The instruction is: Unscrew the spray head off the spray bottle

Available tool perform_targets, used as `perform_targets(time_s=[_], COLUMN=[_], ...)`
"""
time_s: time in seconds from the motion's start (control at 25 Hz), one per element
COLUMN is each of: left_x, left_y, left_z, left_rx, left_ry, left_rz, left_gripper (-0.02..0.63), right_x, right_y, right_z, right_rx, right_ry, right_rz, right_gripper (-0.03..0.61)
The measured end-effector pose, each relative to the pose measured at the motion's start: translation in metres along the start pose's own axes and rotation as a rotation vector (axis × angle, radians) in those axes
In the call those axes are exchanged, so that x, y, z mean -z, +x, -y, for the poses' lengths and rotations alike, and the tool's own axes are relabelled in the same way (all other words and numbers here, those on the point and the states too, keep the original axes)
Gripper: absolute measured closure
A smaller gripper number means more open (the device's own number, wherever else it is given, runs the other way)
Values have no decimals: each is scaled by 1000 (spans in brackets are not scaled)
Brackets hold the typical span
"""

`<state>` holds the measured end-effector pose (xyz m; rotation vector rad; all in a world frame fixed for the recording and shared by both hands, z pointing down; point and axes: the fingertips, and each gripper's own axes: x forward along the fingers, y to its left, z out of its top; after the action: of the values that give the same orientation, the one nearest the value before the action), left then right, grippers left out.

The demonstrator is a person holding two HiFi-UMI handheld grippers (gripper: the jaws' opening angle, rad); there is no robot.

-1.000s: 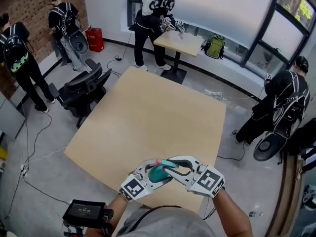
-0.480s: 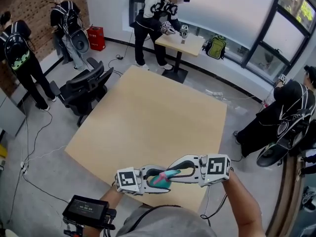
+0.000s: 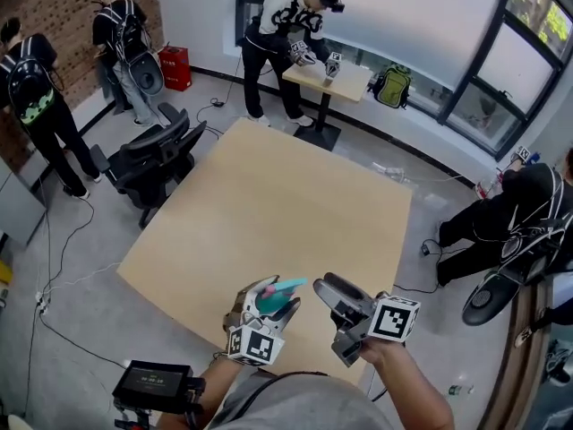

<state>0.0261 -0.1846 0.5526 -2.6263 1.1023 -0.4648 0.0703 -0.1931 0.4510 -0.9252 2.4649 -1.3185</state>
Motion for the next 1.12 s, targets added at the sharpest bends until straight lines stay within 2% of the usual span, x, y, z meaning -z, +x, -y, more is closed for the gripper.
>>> perform_targets(time_s=[0.08, 0.2, 0.24, 0.32, 0.36, 0.4, 0.52, 0.68, 0.8, 0.96, 1.12], left_x=[-1, -2, -3, -2, 0, 2, 19, 69, 118, 159, 173], left_y=[3, 5, 6, 8, 10, 12, 17, 25, 29, 30, 35], left_z=[-4, -2, 0, 7, 10, 13, 28, 44, 55, 82, 83], left_rx=[-69, -134, -140, -129, -115, -96, -9, 54, 76, 132, 118], left_ry=[122, 293, 316, 311, 285, 246, 89, -102, -165, -234, -316], left_rz=[-21, -47, -46, -36, -28, -19, 30, 46, -15, -78, -62], left_gripper=[316, 316, 316, 316, 316, 316, 317, 316, 316, 316, 316], right_x=[10, 31, 38, 52, 59, 64, 74, 76, 74, 78, 72], right_y=[7, 8, 9, 13, 15, 16, 14, 2, -13, -41, -44], right_z=[-5, 17, 26, 37, 41, 44, 56, 72, 78, 93, 128], right_rx=[12, 153, 181, 184, 179, 183, 224, 264, 300, 332, 257], right_ry=[110, 151, 167, 211, 213, 191, 89, 61, 57, 99, 155], right_rz=[18, -7, -19, -55, -81, -106, -166, -194, -196, -165, -61], right_gripper=[308, 308, 308, 310, 347, 449, 453, 453, 453, 453, 453])
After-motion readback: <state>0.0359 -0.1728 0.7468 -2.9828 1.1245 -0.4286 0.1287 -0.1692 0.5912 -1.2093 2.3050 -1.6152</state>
